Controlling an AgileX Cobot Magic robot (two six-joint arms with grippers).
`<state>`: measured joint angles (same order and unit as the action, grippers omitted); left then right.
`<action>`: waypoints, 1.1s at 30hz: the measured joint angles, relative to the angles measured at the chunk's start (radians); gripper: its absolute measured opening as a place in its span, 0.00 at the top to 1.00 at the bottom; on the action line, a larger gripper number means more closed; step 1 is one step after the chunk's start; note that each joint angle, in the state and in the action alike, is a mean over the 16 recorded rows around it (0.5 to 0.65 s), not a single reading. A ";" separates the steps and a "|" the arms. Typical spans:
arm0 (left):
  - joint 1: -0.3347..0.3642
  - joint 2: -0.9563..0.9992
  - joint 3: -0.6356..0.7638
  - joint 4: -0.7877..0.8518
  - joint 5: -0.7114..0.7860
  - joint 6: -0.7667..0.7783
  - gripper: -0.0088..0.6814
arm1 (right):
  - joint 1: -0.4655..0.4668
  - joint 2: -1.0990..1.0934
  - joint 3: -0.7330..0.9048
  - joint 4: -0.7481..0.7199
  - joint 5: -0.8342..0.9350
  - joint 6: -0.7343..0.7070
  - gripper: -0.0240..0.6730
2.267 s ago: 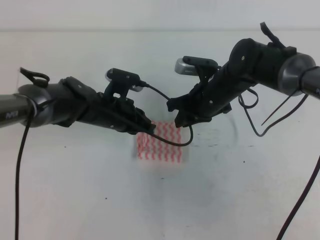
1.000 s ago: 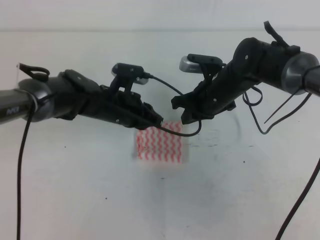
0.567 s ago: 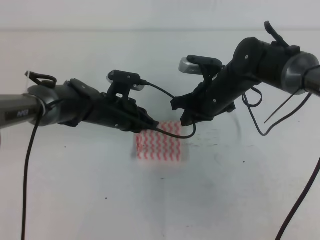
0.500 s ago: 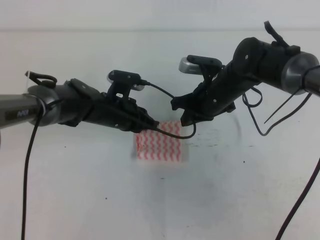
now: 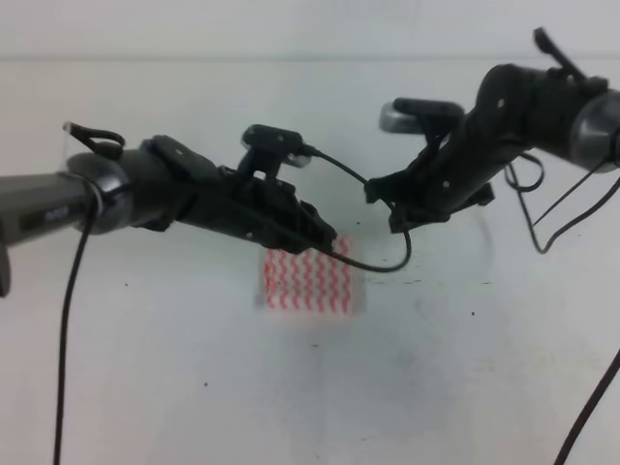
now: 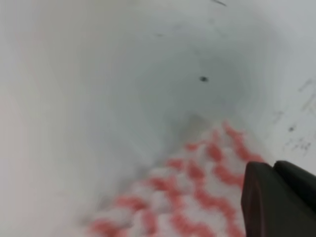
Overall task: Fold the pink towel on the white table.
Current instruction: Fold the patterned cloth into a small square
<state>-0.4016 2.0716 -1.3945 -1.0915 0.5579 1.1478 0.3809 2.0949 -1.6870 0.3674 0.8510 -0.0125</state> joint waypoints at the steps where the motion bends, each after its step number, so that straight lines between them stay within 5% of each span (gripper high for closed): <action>1: -0.006 0.004 -0.001 -0.001 -0.003 0.002 0.99 | -0.005 -0.006 0.000 -0.006 0.002 0.005 0.99; 21: -0.085 0.057 -0.050 0.018 -0.050 0.028 0.99 | -0.046 -0.090 0.000 -0.023 0.032 0.012 0.99; 33: -0.088 -0.010 -0.081 0.373 0.097 -0.262 0.99 | -0.046 -0.093 0.000 -0.022 0.039 0.012 0.99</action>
<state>-0.4892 2.0619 -1.4752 -0.7190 0.6545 0.8855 0.3348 2.0020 -1.6870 0.3451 0.8895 0.0000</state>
